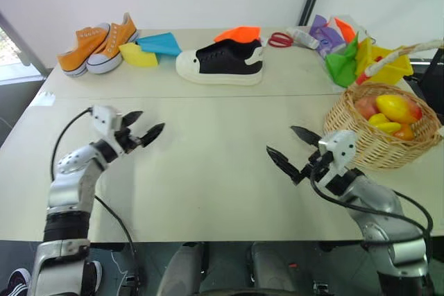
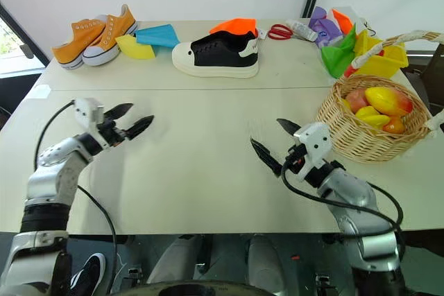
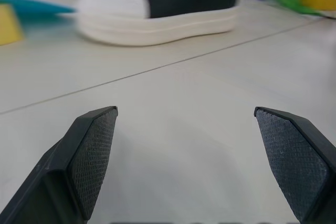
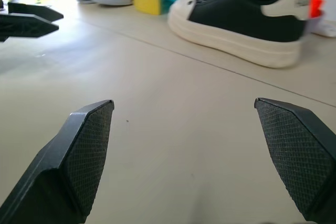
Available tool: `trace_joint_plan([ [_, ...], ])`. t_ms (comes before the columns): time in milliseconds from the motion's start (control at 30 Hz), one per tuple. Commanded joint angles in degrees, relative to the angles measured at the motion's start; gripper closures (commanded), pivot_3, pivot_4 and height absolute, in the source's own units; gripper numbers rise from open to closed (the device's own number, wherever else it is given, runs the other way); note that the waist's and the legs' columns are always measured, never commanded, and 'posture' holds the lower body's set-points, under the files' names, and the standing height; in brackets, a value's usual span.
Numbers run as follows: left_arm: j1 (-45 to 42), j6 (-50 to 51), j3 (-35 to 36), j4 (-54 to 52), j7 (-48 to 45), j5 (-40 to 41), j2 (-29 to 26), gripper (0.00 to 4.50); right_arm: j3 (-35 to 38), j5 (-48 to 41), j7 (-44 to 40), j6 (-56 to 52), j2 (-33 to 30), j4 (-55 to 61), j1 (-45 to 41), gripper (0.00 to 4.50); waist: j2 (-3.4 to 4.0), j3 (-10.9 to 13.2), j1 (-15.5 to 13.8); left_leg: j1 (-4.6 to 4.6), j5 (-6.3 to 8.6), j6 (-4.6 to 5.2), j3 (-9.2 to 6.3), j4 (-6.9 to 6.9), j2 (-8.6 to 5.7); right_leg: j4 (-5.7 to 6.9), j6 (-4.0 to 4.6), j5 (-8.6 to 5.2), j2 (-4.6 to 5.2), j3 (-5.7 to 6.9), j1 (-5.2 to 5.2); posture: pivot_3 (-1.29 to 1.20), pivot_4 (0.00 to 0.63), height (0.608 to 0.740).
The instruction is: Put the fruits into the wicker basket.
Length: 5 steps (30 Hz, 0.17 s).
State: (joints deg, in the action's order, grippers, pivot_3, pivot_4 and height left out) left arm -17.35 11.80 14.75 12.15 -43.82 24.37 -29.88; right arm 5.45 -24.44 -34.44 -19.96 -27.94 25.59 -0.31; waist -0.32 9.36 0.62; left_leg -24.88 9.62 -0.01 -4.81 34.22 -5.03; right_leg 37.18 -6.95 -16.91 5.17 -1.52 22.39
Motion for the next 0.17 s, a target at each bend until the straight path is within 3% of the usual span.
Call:
trace_joint_plan([
  [33, 2.49, -1.37, 5.01, -4.63, 2.63, 1.53, -1.00, 0.00, -1.25, -0.98, -3.71, 1.43, -0.17, -4.14, -5.00, 0.03, -0.03, -0.01, -0.08, 0.00, 0.00, -0.01, -0.03, 0.00, 0.00, -0.02, 0.00, 0.00, 0.00, 0.02, 0.00, 0.00, 0.150, 0.740],
  [167, 5.54, -1.53, 7.49, -6.20, 7.08, -0.37, -1.37, 0.00, -3.06, 0.90, -5.55, 4.26, 0.72, -9.57, -9.37, 0.03, -0.04, -0.01, -0.08, -0.01, 0.05, -0.08, -0.01, -0.02, -0.03, -0.08, -0.01, 0.01, 0.04, 0.01, -0.01, 0.00, 0.150, 0.740],
])
